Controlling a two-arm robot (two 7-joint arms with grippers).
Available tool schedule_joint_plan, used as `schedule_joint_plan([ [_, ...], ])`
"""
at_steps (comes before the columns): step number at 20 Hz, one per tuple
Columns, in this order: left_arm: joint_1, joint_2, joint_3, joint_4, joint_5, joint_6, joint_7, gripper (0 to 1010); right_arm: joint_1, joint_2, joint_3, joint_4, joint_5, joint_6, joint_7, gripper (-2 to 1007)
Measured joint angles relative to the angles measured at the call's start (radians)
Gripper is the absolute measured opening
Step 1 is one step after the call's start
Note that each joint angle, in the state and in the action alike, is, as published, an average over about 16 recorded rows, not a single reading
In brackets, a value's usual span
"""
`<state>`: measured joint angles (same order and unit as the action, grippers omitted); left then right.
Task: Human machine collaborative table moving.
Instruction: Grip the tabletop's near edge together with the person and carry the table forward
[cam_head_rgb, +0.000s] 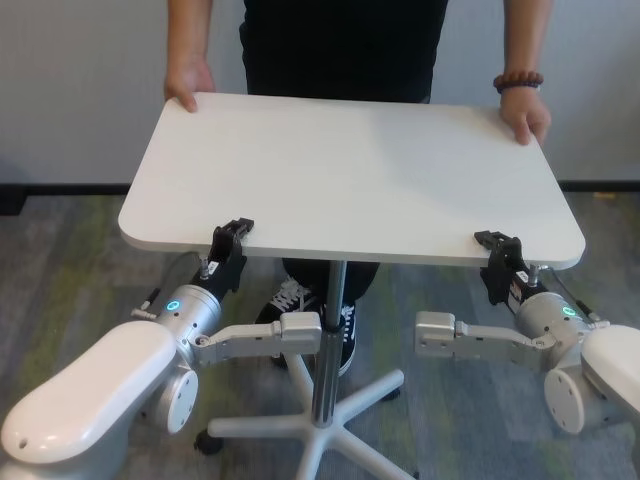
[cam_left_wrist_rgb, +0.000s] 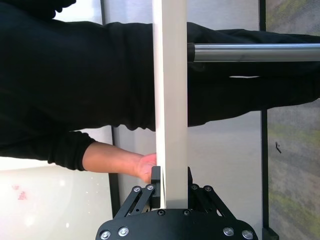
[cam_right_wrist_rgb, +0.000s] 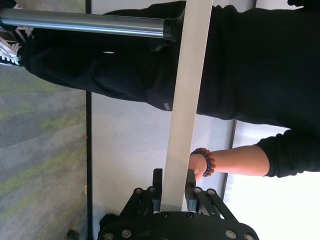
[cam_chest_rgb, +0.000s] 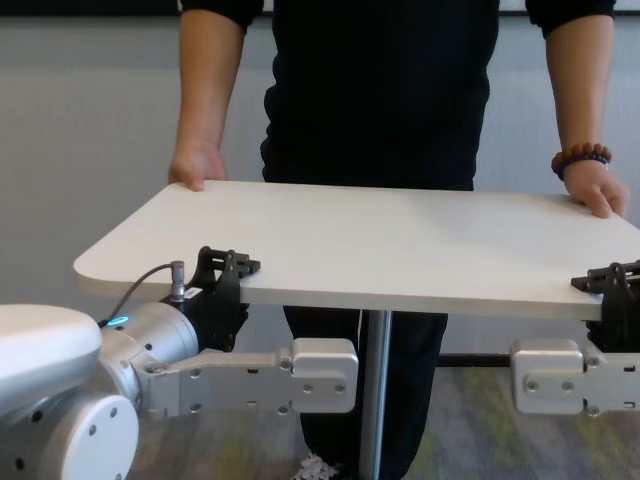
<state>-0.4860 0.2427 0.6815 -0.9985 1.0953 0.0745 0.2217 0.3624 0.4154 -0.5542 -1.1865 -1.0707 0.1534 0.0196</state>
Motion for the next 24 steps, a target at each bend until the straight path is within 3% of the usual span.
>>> schedule_joint_plan([
  [24,-0.044,-0.042,0.017,0.130,-0.022,-0.018,0.051,253,0.027,-0.013,-0.025,0.057,0.008,-0.006,-0.002,242],
])
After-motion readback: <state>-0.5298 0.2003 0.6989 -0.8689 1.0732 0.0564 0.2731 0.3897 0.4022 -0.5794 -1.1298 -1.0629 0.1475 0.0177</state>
